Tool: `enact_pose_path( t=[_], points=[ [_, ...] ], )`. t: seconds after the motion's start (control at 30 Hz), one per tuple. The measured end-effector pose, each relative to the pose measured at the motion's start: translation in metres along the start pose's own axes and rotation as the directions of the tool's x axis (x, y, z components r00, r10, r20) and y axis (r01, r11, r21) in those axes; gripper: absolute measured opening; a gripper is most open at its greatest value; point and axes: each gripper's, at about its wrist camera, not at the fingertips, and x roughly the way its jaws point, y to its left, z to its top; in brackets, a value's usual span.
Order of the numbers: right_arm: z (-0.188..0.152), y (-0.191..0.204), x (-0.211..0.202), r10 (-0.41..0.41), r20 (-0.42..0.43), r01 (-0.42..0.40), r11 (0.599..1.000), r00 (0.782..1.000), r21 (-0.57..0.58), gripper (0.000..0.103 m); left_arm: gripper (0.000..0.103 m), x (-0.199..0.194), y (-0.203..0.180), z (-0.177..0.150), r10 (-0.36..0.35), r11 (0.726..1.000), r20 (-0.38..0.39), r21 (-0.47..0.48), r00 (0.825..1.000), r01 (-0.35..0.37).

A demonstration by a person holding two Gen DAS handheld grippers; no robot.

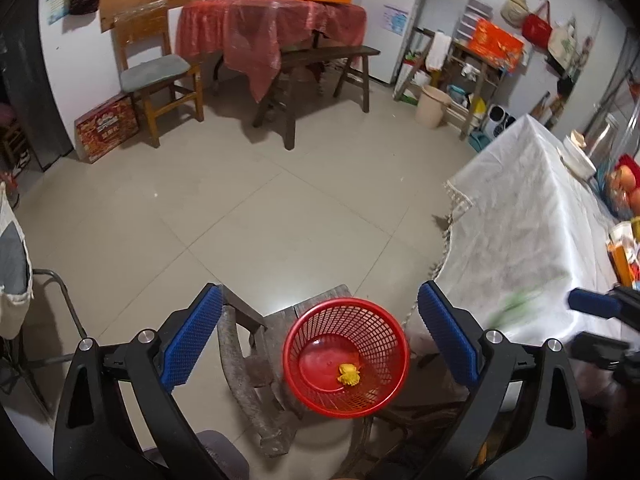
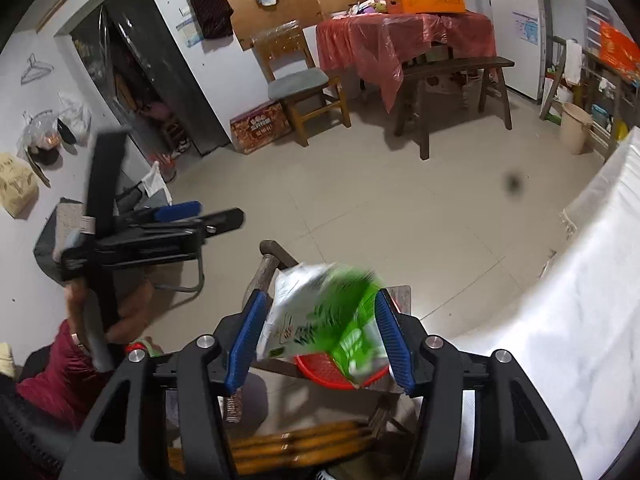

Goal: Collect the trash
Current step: 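Carry both items to the red basket and open both tools to drop them, then return to the table and grasp the orange box with the left tool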

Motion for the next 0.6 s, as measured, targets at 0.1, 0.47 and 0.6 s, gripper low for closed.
enact_pose_path(
  t=[0.1,0.47,0.6],
  points=[
    [0.002,0.001,0.022,0.042,-0.061,-0.041,0.999,0.997,0.018,0.018,0.095,-0.001,0.001,0.001,-0.013,1.0,-0.002,-0.008,1.0,0.013],
    [0.002,-0.02,-0.021,-0.038,0.041,0.036,0.998,0.998,0.057,0.044,0.095,-0.007,-0.016,0.002,-0.02,0.999,0.014,0.037,1.0,0.019],
    [-0.004,-0.033,-0.04,-0.077,0.088,0.069,0.994,0.993,0.085,0.057,0.095,-0.013,-0.03,0.001,-0.035,0.997,0.025,0.068,0.999,0.033]
  ],
)
